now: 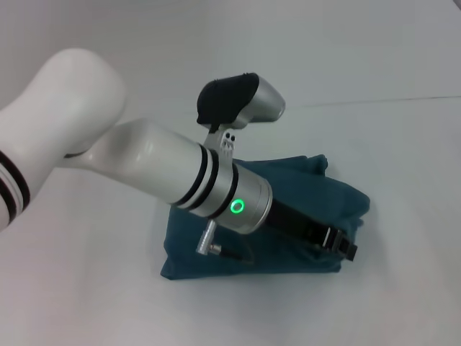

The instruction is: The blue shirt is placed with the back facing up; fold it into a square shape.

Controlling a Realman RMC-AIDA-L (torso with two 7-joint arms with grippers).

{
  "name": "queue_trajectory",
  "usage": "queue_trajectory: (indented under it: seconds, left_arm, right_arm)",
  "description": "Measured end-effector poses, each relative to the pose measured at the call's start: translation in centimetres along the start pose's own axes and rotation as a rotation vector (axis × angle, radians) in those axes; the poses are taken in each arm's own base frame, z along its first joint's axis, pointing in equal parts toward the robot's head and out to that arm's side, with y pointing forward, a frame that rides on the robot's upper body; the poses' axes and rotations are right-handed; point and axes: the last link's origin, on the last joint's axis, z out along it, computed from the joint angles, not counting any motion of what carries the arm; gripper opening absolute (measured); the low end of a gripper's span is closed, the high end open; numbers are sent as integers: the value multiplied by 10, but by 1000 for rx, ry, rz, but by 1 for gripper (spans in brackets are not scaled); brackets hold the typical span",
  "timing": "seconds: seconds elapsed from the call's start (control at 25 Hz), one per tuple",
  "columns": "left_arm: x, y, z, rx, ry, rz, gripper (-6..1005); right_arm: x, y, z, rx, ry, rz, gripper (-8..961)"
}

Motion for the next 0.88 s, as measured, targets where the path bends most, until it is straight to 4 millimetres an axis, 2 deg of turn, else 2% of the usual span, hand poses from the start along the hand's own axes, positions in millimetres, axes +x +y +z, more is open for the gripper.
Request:
queue_trajectory:
  seconds: [0.12,0.36,0.48,0.6,0.72,0.88]
  left_arm:
    - [-3,1,1,-23,2,-23,114]
    - [-12,0,2,-48,-35,-42,291]
    - [-15,3,1,-67,-63,-47,524]
    - [-15,6,-4,-93,-80,-56,594]
    - [-9,9,-15,-133,-64,-60,664]
    - [3,0,-46,-172,45,-36,758]
  right_arm:
    - [1,4,3,-14,10,-9,-1]
    - [5,10,7,-47,46,-37,-2]
    - [5,14,9,-61,61,-49,-1]
    - [3,18,11,-73,92,-78,6]
    - [2,22,12,-93,119,-104,25]
    - [0,35,13,-148,226,-159,52]
